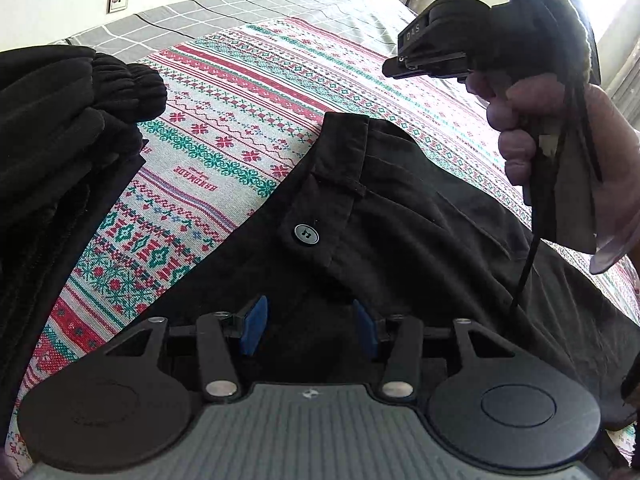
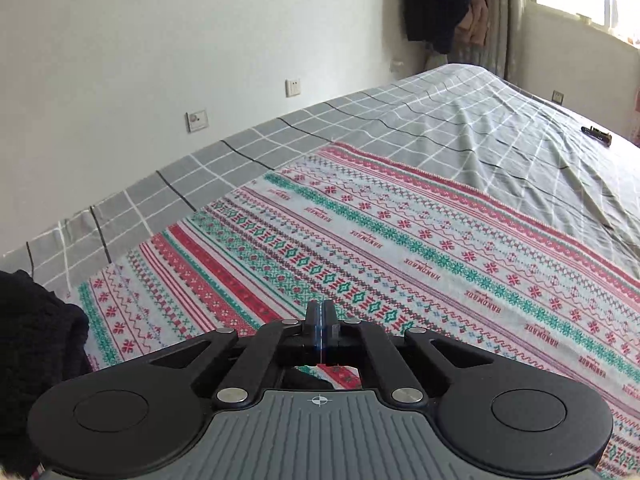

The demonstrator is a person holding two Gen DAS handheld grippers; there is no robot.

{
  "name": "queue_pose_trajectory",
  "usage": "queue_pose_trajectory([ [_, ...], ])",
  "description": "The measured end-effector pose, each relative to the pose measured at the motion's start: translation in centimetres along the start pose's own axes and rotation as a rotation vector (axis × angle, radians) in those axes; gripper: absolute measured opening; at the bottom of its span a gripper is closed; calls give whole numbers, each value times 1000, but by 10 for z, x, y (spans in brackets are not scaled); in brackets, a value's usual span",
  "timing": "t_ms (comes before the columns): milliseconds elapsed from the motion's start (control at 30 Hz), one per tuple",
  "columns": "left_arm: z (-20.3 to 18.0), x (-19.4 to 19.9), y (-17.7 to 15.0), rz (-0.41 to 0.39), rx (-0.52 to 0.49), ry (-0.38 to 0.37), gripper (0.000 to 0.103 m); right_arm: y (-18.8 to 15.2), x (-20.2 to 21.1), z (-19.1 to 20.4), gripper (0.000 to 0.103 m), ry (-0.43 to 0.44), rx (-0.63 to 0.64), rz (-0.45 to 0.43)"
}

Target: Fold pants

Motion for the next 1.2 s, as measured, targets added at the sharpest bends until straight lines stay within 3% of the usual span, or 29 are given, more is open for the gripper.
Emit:
queue_pose_trajectory([
  [33, 2, 0, 1, 0, 8, 0, 66, 0, 2, -2, 10, -3, 0, 6],
  [100, 5, 1, 3, 0, 37, -14, 66, -3, 6, -5, 30, 14, -2, 22],
  [133, 7, 2, 5, -4, 58, -28, 66, -8, 8, -6, 51, 20, 3, 28],
  [167, 7, 4, 7, -9, 79, -45, 66, -12, 10, -8, 67, 14, 10, 27],
  [300, 1, 13, 10, -22, 110, -119, 66, -34, 13, -23, 67, 10, 2, 67],
  [400, -6, 15, 8, -16, 96, -122, 67, -48, 10, -28, 67, 39, -37, 94],
  [500, -13, 13, 5, 3, 83, -122, 66, -55, 2, -25, 65, 49, -55, 101],
  [600, -19, 12, 2, 27, 80, -137, 67, -61, -9, -16, 38, 66, -63, 117],
  [667, -22, 12, 0, 36, 78, -137, 67, -66, -15, -10, 10, 47, -46, 142],
  [733, -24, 12, -1, 41, 68, -127, 66, -68, -13, -5, 1, 32, -20, 143],
  [933, -23, 14, -4, 40, 63, -98, 69, -51, 33, 6, 1, 50, -47, 46],
  [1100, -9, 17, -3, 55, 119, -88, 69, -45, 93, 28, 1, 65, -23, -27],
  [1200, -3, 26, -3, 40, 134, -96, 77, -53, 130, 45, 1, 63, -1, -56],
])
Point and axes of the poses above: each gripper's, at about its wrist camera, not at the fingertips, and x roughly against the way its jaws point, z to its left, y to its top, the point moved 10 cm from there along -x, roughly the way its jaws point, and after that the axes turned 15 degrees about y, right-handed, at the moved point
